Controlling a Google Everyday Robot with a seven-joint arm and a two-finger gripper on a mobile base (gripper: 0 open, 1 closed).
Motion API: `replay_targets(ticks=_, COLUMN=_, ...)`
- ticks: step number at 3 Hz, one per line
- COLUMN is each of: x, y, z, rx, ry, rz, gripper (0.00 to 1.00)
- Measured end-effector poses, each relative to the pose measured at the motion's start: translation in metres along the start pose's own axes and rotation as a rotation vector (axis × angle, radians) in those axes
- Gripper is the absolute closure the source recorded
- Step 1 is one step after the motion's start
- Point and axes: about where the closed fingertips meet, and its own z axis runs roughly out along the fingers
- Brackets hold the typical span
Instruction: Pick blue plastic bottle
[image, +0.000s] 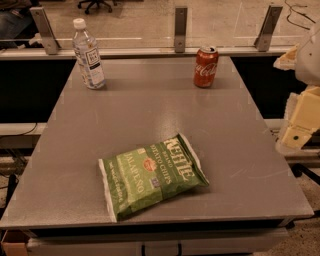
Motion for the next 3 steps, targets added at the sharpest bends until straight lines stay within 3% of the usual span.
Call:
replay_targets(ticks=1, x=-0.001, y=0.0, z=0.0, rx=0.003, ry=-0.003, rz=-0.002, gripper=0.0)
replay_targets(ticks=2, x=-0.041, y=-0.003, z=0.03, rx=-0.024, ry=-0.067, rz=-0.044, gripper=0.0)
replay_targets(ticks=3, x=-0.12, y=-0.012, z=0.075, rx=-0.05, ry=-0.173, rz=-0.125, gripper=0.0)
